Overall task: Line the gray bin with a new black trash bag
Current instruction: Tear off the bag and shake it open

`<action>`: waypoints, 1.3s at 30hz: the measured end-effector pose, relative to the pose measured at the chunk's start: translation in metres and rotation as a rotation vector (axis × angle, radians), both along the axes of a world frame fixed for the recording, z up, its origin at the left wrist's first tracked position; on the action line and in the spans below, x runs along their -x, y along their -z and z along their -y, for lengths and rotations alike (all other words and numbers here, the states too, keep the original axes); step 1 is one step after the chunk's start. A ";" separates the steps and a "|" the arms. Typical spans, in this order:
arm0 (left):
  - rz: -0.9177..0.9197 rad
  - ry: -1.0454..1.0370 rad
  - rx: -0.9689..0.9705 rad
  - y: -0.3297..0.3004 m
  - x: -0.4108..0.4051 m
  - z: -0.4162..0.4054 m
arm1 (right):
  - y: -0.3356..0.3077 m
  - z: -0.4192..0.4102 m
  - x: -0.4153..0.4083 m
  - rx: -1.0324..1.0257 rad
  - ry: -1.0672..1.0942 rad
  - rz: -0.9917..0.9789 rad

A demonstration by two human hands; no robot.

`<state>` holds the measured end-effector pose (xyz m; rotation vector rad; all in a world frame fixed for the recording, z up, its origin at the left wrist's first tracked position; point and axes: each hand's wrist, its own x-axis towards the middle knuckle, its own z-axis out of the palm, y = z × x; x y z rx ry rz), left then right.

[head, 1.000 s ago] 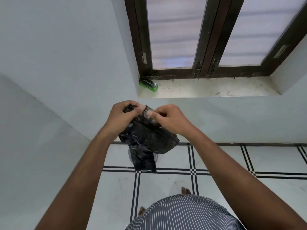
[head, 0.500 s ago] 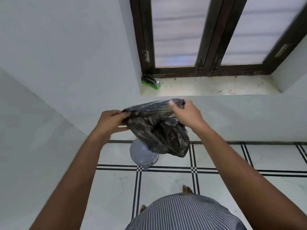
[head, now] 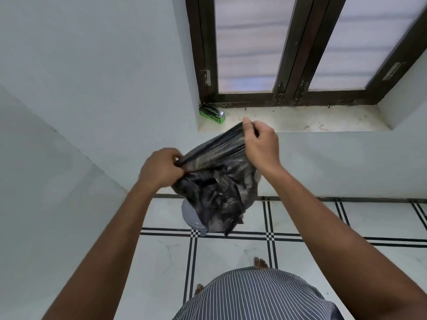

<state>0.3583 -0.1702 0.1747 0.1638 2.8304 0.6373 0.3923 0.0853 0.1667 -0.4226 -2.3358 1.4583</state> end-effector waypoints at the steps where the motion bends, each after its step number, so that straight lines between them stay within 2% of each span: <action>1: -0.055 -0.095 0.062 0.001 0.001 0.007 | 0.004 -0.008 0.000 -0.021 0.056 0.017; 4: -0.130 -0.363 0.110 -0.001 0.005 0.031 | 0.020 -0.027 -0.006 -0.143 0.139 0.077; 7: -0.002 -0.433 0.039 -0.008 0.008 0.044 | 0.032 -0.032 -0.014 -0.290 0.130 0.163; 8: 0.053 -0.428 -0.063 -0.011 0.009 0.044 | 0.033 -0.031 -0.016 -0.319 0.108 0.180; 10: 0.226 -0.384 -0.415 -0.017 0.007 0.040 | 0.029 -0.028 -0.020 -0.365 0.036 0.259; 12: 0.399 -0.242 -0.694 -0.022 0.001 0.032 | 0.020 -0.019 -0.025 -0.459 -0.105 0.349; 16: 0.513 -0.104 -0.879 -0.025 -0.011 0.004 | 0.001 0.010 -0.035 -0.378 -0.447 0.234; 19: 0.526 -0.050 -0.947 -0.030 -0.019 -0.011 | 0.003 0.027 -0.032 -0.204 -0.522 0.146; 21: 0.433 -0.009 -0.858 -0.033 -0.021 -0.008 | 0.003 0.027 -0.031 -0.101 -0.452 0.087; 25: 0.199 0.042 -0.396 -0.020 -0.015 0.025 | 0.000 0.009 -0.035 0.097 -0.186 0.124; 28: -0.054 -0.106 -0.024 -0.001 -0.007 0.057 | 0.003 -0.008 -0.043 0.012 0.079 0.220; 29: -0.097 -0.174 0.009 0.002 -0.008 0.066 | 0.006 -0.013 -0.046 -0.055 0.124 0.266; 30: -0.095 -0.226 -0.036 0.006 -0.007 0.075 | 0.009 -0.017 -0.049 -0.156 0.125 0.331; 31: -0.041 -0.277 -0.171 0.008 -0.007 0.082 | 0.010 -0.019 -0.052 -0.267 0.082 0.427; 34: 0.307 -0.374 -0.682 0.004 -0.014 0.080 | 0.014 -0.005 -0.068 -0.520 -0.184 0.749; 35: 0.406 -0.363 -0.822 0.003 -0.018 0.075 | 0.014 0.007 -0.073 -0.565 -0.253 0.745; 37: 0.513 -0.299 -0.957 0.001 -0.027 0.061 | 0.010 0.038 -0.082 -0.559 -0.343 0.554; 39: 0.499 -0.205 -0.891 -0.001 -0.034 0.047 | 0.011 0.068 -0.086 -0.443 -0.387 0.358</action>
